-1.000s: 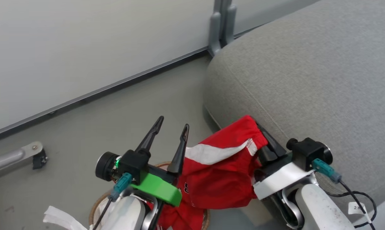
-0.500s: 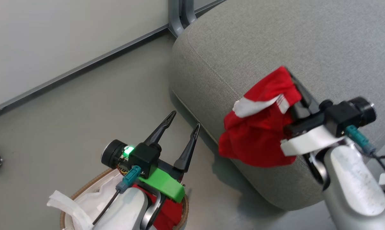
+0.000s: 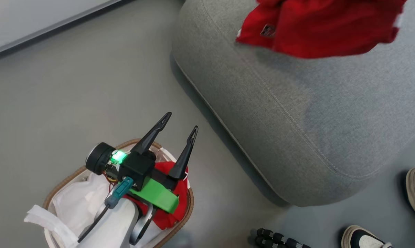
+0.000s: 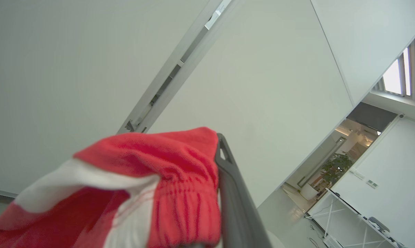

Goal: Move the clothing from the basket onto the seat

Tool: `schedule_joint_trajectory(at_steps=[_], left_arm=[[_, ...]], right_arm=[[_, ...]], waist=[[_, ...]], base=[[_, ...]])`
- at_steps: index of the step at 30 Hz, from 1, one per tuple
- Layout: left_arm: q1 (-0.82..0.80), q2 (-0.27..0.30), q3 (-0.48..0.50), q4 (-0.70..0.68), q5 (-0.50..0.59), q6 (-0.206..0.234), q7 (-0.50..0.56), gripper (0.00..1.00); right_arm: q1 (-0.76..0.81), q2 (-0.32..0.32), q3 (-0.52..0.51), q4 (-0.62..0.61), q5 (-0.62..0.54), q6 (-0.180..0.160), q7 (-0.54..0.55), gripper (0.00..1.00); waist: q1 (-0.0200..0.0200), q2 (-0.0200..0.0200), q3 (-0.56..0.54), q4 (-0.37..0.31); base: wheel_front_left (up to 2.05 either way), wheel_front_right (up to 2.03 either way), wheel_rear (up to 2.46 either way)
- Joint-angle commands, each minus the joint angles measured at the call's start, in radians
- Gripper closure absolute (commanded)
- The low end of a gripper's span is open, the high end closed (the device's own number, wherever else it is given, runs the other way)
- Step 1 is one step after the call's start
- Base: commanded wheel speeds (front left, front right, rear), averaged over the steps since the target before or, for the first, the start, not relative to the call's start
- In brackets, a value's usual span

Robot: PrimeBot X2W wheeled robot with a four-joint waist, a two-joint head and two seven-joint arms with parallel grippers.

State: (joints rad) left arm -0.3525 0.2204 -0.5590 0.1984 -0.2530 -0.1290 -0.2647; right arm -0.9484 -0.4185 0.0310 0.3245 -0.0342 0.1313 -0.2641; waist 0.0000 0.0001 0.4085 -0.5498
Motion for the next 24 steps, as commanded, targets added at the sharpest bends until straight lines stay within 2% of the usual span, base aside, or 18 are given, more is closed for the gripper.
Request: schedule_joint_trajectory(at_steps=[1, 6, 10, 14, 18, 23, 24], left_arm=[[-0.025, 0.018, -0.001, -0.008, 0.003, -0.003, 0.001, 0.0], [-0.055, 0.039, -0.022, -0.024, 0.004, -0.003, 0.001, 0.0], [-0.081, 0.058, -0.031, -0.027, 0.004, -0.003, 0.001, 0.0], [-0.101, 0.07, -0.028, -0.029, 0.006, -0.003, 0.001, 0.0], [-0.108, 0.068, -0.024, -0.026, 0.002, -0.003, 0.001, 0.0], [-0.103, 0.068, -0.006, -0.025, -0.003, -0.003, 0.001, 0.0], [-0.1, 0.068, -0.003, -0.023, -0.003, -0.003, 0.001, 0.0]], right_arm=[[-0.036, -0.006, -0.017, 0.03, -0.012, -0.001, 0.0, 1.0], [-0.113, -0.041, -0.082, 0.152, -0.055, -0.001, 0.0, 1.0], [-0.117, -0.009, -0.16, 0.272, -0.073, -0.001, 0.0, 1.0], [-0.059, 0.036, -0.237, 0.367, -0.108, -0.001, 0.0, 1.0], [0.021, 0.075, -0.358, 0.451, -0.122, -0.001, 0.0, 1.0], [0.129, 0.105, -0.484, 0.508, -0.16, -0.001, 0.0, 1.0], [0.147, 0.109, -0.5, 0.507, -0.165, -0.001, 0.0, 0.97]], waist=[[0.0, -0.0001, 0.081, 0.042], [0.0, -0.0001, 0.151, 0.088], [0.0, -0.0001, 0.203, 0.114], [0.0, -0.0001, 0.238, 0.135], [0.0, -0.0001, 0.243, 0.153], [0.0, -0.0001, 0.231, 0.161], [0.0, -0.0001, 0.228, 0.161]], base=[[0.0, 0.0, 0.0], [0.0, 0.0, 0.0], [0.0, 0.0, 0.0], [0.0, 0.0, 0.0], [0.0, 0.0, 0.0], [0.0, 0.0, 0.0], [0.0, 0.0, 0.0]])
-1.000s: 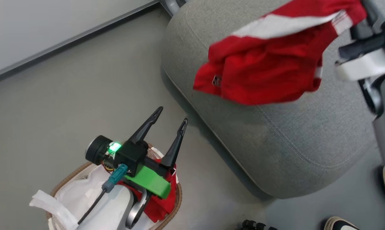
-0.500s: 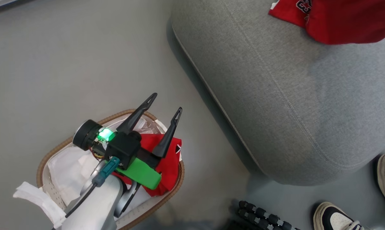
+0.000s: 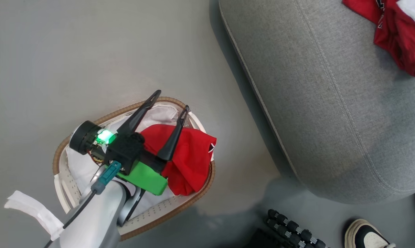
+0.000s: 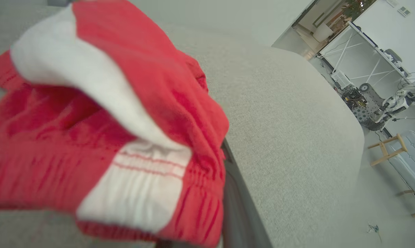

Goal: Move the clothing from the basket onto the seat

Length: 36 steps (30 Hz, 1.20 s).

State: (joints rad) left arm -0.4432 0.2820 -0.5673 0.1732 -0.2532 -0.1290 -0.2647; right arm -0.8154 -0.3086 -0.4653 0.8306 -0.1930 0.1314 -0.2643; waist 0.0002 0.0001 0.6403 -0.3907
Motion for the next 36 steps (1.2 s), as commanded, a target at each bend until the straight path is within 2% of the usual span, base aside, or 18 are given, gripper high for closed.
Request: schedule_joint_trajectory(at_steps=[1, 2, 3, 4, 5, 14, 22, 27, 36], left_arm=[[-0.004, 0.005, 0.008, 0.005, -0.004, -0.003, 0.001, 0.0], [0.0, 0.003, 0.011, 0.008, -0.005, -0.003, 0.001, 0.0], [0.006, -0.001, 0.015, 0.012, -0.007, -0.003, 0.001, 0.0], [0.011, -0.004, 0.017, 0.015, -0.008, -0.003, 0.001, 0.0], [0.016, -0.008, 0.021, 0.018, -0.01, -0.003, 0.001, 0.0], [0.06, -0.043, 0.065, 0.037, -0.013, -0.003, 0.001, 0.0], [0.103, -0.08, 0.112, 0.055, -0.01, -0.003, 0.001, 0.0], [0.128, -0.103, 0.142, 0.064, -0.004, -0.003, 0.001, 0.0], [0.172, -0.153, 0.21, 0.078, 0.008, -0.003, 0.001, 0.0]], right_arm=[[0.04, 0.007, -0.02, -0.001, -0.014, -0.001, 0.0, 0.82], [0.059, 0.014, -0.033, -0.003, -0.017, -0.001, 0.0, 0.67], [0.081, 0.025, -0.044, -0.011, -0.02, -0.001, 0.0, 0.43], [0.102, 0.033, -0.051, -0.017, -0.025, -0.001, 0.0, 0.06], [0.125, 0.044, -0.062, -0.025, -0.025, -0.001, 0.0, 0.0], [0.314, 0.136, -0.103, -0.107, -0.013, -0.001, 0.0, 0.0], [0.434, 0.195, -0.057, -0.183, -0.001, -0.001, 0.0, 0.0], [0.467, 0.199, 0.0, -0.211, 0.026, -0.001, 0.0, 0.0], [0.504, 0.213, 0.221, -0.344, 0.106, -0.001, 0.0, 0.0]], waist=[[-0.0002, -0.0001, -0.011, 0.001], [-0.0002, -0.0001, -0.016, 0.001], [-0.0002, -0.0001, -0.025, 0.0], [-0.0002, -0.0001, -0.033, 0.0], [-0.0002, -0.0001, -0.044, 0.0], [-0.0002, -0.0001, -0.133, 0.003], [-0.0002, -0.0001, -0.202, 0.027], [-0.0002, -0.0001, -0.241, 0.054], [-0.0002, -0.0001, -0.315, 0.134]], base=[[0.0, 0.0, 0.0], [0.0, 0.0, 0.0], [0.0, 0.0, 0.0], [0.0, 0.0, 0.0], [0.0, 0.0, 0.0], [0.0, 0.0, 0.0], [0.0, 0.0, 0.0], [0.0, 0.0, 0.0], [0.0, 0.0, 0.0]])
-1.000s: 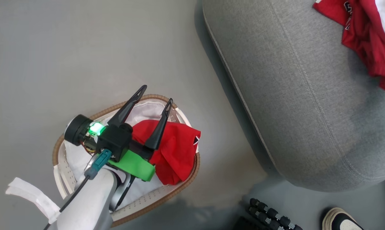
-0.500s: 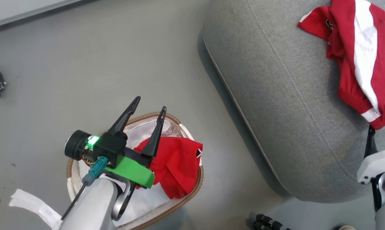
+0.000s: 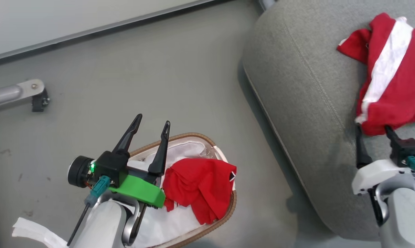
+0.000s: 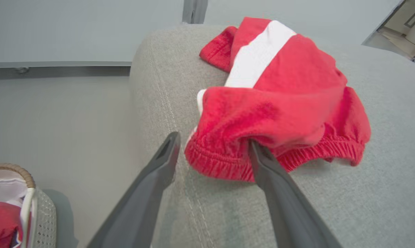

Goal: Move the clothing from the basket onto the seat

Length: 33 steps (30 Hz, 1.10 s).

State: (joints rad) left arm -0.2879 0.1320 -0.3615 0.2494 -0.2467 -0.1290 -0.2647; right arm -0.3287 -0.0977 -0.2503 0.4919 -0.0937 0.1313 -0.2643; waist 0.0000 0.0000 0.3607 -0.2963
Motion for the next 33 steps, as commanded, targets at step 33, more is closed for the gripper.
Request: schedule_joint_trajectory(at_steps=[33], left_arm=[[0.233, -0.081, 0.347, 0.048, 0.085, 0.015, 0.001, 0.0]], right_arm=[[0.148, 0.045, 0.197, -0.181, 0.13, -0.001, 0.0, 0.0]], waist=[[0.0, 0.0, -0.256, 0.278]], base=[[0.0, 0.0, 0.0]])
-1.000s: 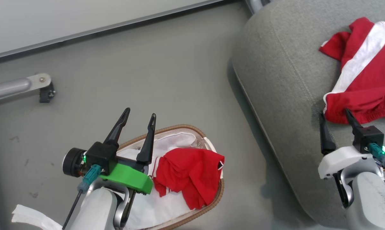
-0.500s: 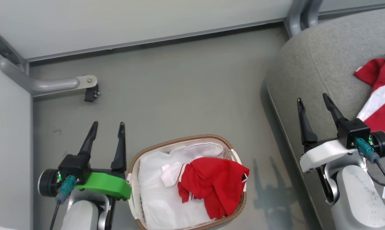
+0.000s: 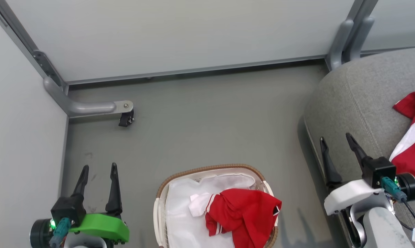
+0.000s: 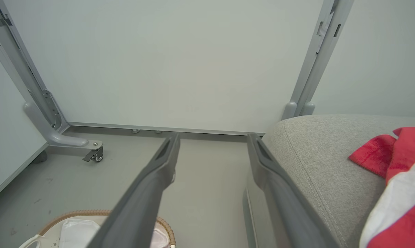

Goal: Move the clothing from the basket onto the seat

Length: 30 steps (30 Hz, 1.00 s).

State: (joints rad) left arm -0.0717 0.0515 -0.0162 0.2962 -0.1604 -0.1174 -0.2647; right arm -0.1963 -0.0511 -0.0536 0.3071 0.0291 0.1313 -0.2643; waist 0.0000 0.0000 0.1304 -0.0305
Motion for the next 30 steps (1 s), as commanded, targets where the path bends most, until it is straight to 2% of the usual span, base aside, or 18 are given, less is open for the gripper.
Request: schedule_joint_trajectory(at_steps=[1, 9, 16, 23, 30], left_arm=[[0.024, 0.0, 0.001, 0.0, -0.002, 0.005, 0.001, 0.0], [0.082, 0.0, -0.004, -0.009, -0.014, 0.011, 0.001, 0.0], [0.1, 0.0, -0.018, -0.006, -0.024, 0.007, 0.001, 0.0], [0.056, 0.0, -0.041, -0.007, -0.03, -0.001, 0.001, 0.0], [-0.03, 0.001, -0.092, 0.022, -0.038, -0.011, 0.001, 0.0]], right_arm=[[0.022, -0.002, 0.0, 0.005, 0.009, -0.001, 0.0, 0.0], [0.077, -0.002, 0.011, 0.019, 0.018, -0.001, 0.0, 0.0], [0.08, -0.001, 0.018, 0.021, 0.027, -0.001, 0.0, 0.0], [0.038, -0.002, 0.022, 0.003, 0.038, -0.001, 0.0, 0.0], [-0.051, -0.001, 0.057, -0.044, 0.055, -0.001, 0.0, 0.0]], waist=[[0.0, 0.0, -0.031, 0.013], [0.0, 0.0, -0.079, 0.014], [0.0, 0.0, -0.077, 0.004], [0.0, 0.0, -0.013, -0.023], [0.0, 0.0, 0.132, -0.085]], base=[[0.0, 0.0, 0.0], [0.0, 0.0, 0.0], [0.0, 0.0, 0.0], [0.0, 0.0, 0.0], [0.0, 0.0, 0.0]])
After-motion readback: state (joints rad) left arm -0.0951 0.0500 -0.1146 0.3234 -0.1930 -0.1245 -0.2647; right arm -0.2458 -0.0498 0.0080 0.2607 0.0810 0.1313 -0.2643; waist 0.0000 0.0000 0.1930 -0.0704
